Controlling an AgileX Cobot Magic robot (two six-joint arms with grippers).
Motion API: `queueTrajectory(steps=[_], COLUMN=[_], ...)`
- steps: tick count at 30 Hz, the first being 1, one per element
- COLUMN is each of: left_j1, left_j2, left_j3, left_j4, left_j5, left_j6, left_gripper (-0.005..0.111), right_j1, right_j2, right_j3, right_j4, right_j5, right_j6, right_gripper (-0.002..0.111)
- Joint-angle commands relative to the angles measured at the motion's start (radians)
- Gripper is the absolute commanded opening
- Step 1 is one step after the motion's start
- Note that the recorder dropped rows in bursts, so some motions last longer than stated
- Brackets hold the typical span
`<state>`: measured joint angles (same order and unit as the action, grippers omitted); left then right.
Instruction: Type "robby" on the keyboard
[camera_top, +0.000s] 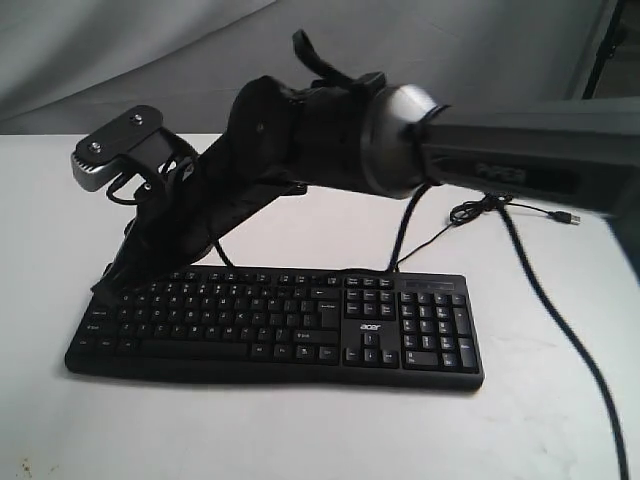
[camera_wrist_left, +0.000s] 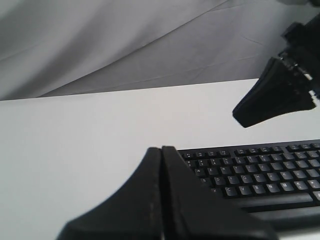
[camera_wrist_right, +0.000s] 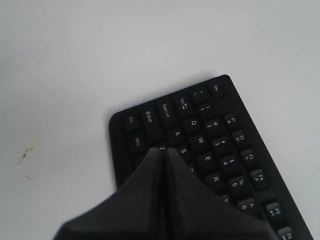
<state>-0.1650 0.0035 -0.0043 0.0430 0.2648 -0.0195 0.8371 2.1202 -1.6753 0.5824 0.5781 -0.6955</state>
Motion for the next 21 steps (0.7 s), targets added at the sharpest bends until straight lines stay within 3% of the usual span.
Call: queueTrajectory(steps=[1, 21], left_j1=[-0.006, -0.006], left_j2=[-0.003, -0.003], left_j3=[0.004, 0.004], left_j4=[0.005, 0.005], left_j5=[-0.007, -0.007], left_j6=[-0.003, -0.003], left_gripper=[0.0, 0.0], right_j1=[0.002, 0.0], right_j2=[0.079, 0.239], right_j3=[-0.085, -0.118], right_j4=[-0.054, -0.186], right_j5=[-0.015, -0.138], right_j6=[0.018, 0.022], right_gripper=[0.0, 0.0])
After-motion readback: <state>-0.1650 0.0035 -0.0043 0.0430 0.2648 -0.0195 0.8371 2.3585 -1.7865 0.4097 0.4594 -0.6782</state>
